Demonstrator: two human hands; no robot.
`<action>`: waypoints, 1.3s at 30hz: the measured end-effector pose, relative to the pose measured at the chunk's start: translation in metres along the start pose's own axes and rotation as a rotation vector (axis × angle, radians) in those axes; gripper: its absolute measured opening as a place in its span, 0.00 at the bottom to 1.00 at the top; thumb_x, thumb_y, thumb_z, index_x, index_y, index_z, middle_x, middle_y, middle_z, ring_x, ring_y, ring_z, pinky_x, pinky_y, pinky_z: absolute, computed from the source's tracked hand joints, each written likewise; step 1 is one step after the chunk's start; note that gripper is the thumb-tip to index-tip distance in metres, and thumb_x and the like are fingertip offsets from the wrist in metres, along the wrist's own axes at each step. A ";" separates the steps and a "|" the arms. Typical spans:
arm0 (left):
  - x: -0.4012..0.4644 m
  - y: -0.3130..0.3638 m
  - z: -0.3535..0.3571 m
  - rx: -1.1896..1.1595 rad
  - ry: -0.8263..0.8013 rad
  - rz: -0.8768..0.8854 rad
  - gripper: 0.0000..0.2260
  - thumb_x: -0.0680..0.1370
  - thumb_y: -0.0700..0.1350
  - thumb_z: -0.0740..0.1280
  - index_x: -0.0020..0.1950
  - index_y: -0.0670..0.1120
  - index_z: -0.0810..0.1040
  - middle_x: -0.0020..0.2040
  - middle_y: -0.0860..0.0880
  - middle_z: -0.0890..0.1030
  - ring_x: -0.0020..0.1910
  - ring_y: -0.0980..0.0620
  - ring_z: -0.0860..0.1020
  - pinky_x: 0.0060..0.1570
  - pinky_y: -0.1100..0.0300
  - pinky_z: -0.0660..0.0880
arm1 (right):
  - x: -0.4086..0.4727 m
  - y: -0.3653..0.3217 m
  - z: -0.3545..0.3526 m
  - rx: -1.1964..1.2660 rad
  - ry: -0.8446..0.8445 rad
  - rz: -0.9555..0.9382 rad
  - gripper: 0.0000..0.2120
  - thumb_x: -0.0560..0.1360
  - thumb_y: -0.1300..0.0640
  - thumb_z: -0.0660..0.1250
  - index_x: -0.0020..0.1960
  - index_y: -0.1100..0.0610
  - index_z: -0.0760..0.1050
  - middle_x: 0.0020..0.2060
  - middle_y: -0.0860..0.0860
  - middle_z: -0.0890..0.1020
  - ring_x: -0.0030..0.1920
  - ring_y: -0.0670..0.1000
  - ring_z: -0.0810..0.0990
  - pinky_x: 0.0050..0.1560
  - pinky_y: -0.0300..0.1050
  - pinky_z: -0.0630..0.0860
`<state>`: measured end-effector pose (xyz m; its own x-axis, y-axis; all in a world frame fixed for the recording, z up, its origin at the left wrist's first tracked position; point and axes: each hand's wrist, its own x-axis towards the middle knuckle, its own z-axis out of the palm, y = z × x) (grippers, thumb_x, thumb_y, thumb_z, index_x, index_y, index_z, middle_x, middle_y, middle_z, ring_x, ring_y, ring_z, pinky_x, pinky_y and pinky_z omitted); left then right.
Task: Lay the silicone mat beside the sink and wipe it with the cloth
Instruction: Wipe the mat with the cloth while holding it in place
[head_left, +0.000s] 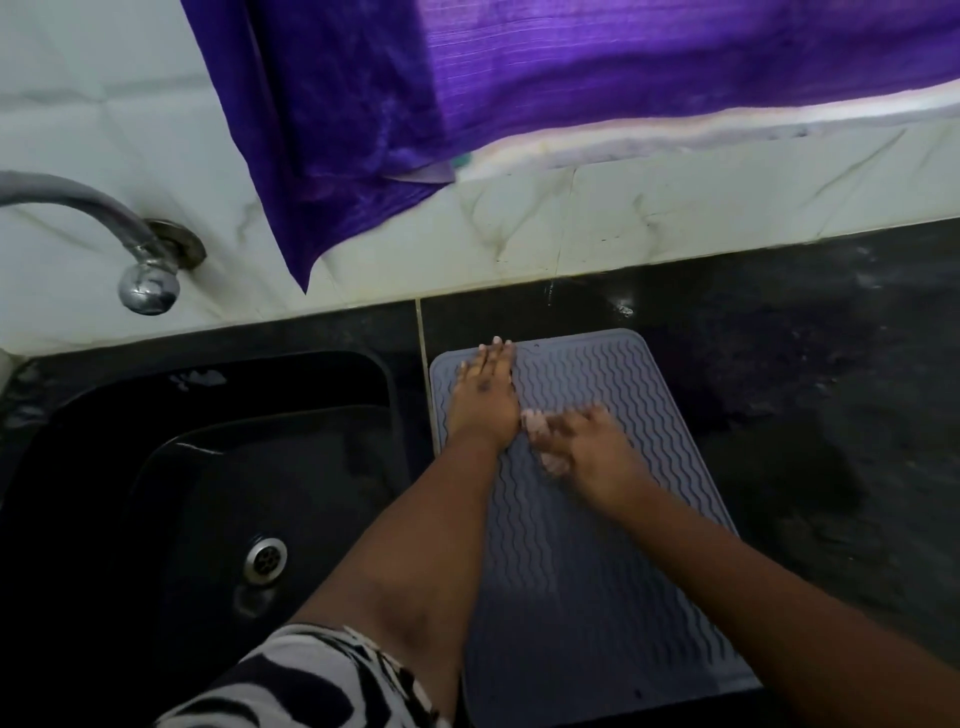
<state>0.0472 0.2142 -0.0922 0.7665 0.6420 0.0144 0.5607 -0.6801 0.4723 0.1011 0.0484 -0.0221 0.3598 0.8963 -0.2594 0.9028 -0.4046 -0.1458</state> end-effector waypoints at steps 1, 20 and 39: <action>0.000 0.000 0.000 0.003 -0.007 0.000 0.25 0.81 0.42 0.52 0.79 0.50 0.52 0.80 0.51 0.51 0.79 0.51 0.49 0.75 0.54 0.42 | -0.021 0.000 0.004 0.033 -0.024 -0.037 0.20 0.79 0.52 0.59 0.70 0.45 0.70 0.70 0.49 0.70 0.68 0.55 0.65 0.70 0.48 0.62; -0.006 0.015 -0.010 -0.141 0.071 -0.252 0.21 0.84 0.50 0.46 0.77 0.52 0.55 0.75 0.47 0.66 0.71 0.44 0.68 0.68 0.45 0.65 | -0.032 -0.028 0.013 -0.106 -0.112 0.150 0.26 0.79 0.51 0.58 0.76 0.51 0.59 0.72 0.57 0.65 0.67 0.63 0.64 0.70 0.61 0.63; -0.057 0.007 -0.005 0.137 -0.100 0.064 0.25 0.84 0.53 0.46 0.80 0.46 0.47 0.80 0.50 0.46 0.79 0.51 0.44 0.77 0.53 0.40 | -0.076 -0.041 0.025 -0.036 -0.153 0.192 0.28 0.80 0.49 0.55 0.78 0.51 0.52 0.74 0.55 0.62 0.71 0.61 0.63 0.72 0.68 0.55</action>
<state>0.0053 0.1746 -0.0850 0.8258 0.5617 -0.0504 0.5415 -0.7648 0.3490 0.0307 -0.0077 -0.0204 0.4880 0.7646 -0.4210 0.8302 -0.5555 -0.0467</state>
